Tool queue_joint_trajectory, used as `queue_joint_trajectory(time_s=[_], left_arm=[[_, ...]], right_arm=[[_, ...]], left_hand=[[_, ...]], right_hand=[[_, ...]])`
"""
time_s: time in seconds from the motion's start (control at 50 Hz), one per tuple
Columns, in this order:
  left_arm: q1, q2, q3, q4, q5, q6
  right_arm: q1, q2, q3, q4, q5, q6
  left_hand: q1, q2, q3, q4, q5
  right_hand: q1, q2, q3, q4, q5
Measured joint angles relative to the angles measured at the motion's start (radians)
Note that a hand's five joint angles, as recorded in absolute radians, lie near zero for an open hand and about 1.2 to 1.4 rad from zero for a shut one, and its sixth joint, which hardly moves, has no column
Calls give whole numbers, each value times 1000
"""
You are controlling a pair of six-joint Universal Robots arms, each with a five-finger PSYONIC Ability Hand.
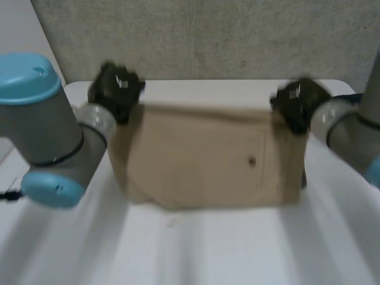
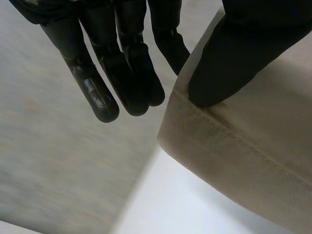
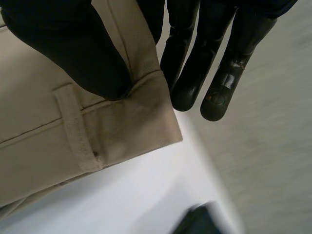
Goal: Fold the laundry.
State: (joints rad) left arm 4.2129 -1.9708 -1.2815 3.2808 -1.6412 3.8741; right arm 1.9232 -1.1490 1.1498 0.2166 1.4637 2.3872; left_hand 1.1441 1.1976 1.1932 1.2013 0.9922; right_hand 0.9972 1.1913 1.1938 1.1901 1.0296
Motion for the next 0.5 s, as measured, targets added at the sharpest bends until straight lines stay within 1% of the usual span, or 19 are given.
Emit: queue_joint_trajectory(time_s=[0.02, 0.04, 0.12, 0.16, 0.22, 0.26, 0.32, 0.38, 0.5], left_arm=[[3, -6, 18, 26, 0, 4], [8, -15, 58, 88, 0, 13], [17, -24, 144, 256, -2, 22], [17, -10, 194, 416, -5, 15], [12, 23, 212, 545, -10, -8], [8, 48, 206, 593, -12, -28], [2, 97, 167, 625, -13, -62], [-3, 132, 111, 615, -13, -82], [-10, 168, -62, 523, -9, -101]], right_arm=[[5, 11, -38, -22, 10, 9], [14, 29, -112, -66, 29, 29], [34, 58, -278, -177, 70, 85], [45, 62, -379, -271, 90, 138], [53, 47, -448, -365, 102, 199], [55, 38, -459, -391, 103, 219], [58, 16, -448, -409, 99, 245], [61, 6, -410, -397, 90, 253], [66, -3, -239, -336, 54, 243]], left_hand=[[0, 0, 0, 0, 0], [0, 0, 0, 0, 0], [0, 0, 0, 0, 0], [0, 0, 0, 0, 0], [0, 0, 0, 0, 0], [0, 0, 0, 0, 0], [0, 1, 0, 0, 0], [0, 1, 0, 0, 0], [0, 2, 2, 0, 0]], right_hand=[[0, 0, 0, 0, 0], [0, 0, 0, 0, 0], [0, 0, 0, 0, 0], [0, 0, 0, 0, 0], [0, 0, 0, 0, 0], [0, 0, 0, 0, 0], [0, 0, 2, 0, 0], [0, 0, 4, 0, 0], [0, 0, 4, 0, 0]])
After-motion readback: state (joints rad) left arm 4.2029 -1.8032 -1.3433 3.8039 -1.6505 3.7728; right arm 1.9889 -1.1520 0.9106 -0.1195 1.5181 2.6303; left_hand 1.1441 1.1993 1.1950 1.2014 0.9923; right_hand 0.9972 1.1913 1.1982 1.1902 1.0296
